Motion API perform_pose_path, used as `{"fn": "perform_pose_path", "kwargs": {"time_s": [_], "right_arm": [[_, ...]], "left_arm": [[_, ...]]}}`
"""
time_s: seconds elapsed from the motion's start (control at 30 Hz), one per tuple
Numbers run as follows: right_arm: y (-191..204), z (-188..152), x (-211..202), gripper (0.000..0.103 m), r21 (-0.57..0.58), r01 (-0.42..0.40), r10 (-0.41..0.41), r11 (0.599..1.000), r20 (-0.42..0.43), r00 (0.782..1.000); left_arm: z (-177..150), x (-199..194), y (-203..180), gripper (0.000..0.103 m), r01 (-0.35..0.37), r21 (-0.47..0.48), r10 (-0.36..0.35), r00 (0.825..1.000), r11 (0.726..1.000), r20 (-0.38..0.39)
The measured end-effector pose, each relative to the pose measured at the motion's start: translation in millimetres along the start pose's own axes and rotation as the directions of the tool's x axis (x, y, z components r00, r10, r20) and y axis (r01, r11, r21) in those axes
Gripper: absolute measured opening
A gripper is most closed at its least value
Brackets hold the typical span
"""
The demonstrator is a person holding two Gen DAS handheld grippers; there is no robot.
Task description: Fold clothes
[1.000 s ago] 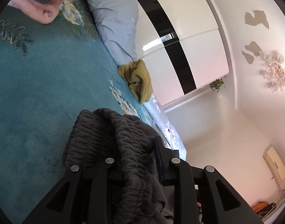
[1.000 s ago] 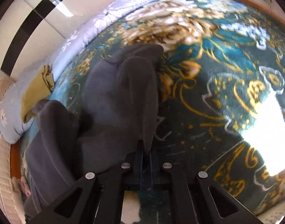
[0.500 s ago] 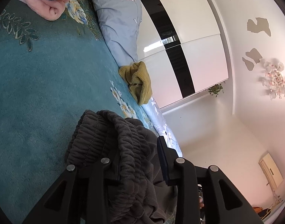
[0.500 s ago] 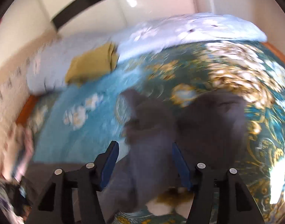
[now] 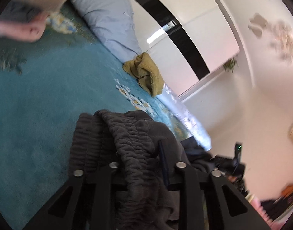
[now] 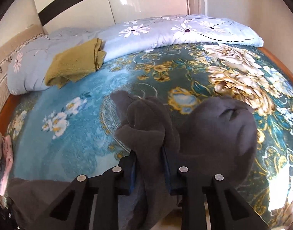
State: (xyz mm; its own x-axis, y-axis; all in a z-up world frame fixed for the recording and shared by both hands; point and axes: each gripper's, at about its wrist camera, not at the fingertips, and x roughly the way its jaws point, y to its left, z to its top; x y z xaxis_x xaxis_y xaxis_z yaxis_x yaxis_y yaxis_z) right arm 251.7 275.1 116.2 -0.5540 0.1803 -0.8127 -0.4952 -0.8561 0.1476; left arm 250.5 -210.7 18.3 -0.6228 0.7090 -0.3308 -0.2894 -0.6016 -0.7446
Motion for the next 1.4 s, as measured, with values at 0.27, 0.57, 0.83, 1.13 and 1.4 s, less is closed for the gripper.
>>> {"fn": "perform_pose_path", "kwargs": {"time_s": [0.27, 0.57, 0.83, 1.13, 1.4], "right_arm": [[20, 69, 4, 0.019, 0.104, -0.108, 0.1, 0.989, 0.081, 0.992], [10, 107, -59, 0.014, 0.02, -0.257, 0.235, 0.966, 0.345, 0.909], [-61, 25, 4, 0.014, 0.15, -0.176, 0.148, 0.973, 0.178, 0.973], [-111, -3, -11, 0.014, 0.283, -0.15, 0.103, 0.947, 0.173, 0.98], [-39, 37, -19, 0.026, 0.118, -0.226, 0.204, 0.967, 0.174, 0.963]], "left_arm": [[64, 11, -12, 0.013, -0.051, 0.033, 0.047, 0.993, 0.998, 0.11], [119, -29, -30, 0.013, -0.009, 0.074, -0.018, 0.938, 0.997, 0.347], [53, -4, 68, 0.013, 0.008, -0.254, 0.046, 0.977, 0.967, 0.21], [45, -10, 61, 0.013, -0.012, -0.2, 0.048, 0.984, 0.98, 0.174], [45, -10, 54, 0.013, -0.023, -0.184, 0.057, 0.982, 0.983, 0.18]]}}
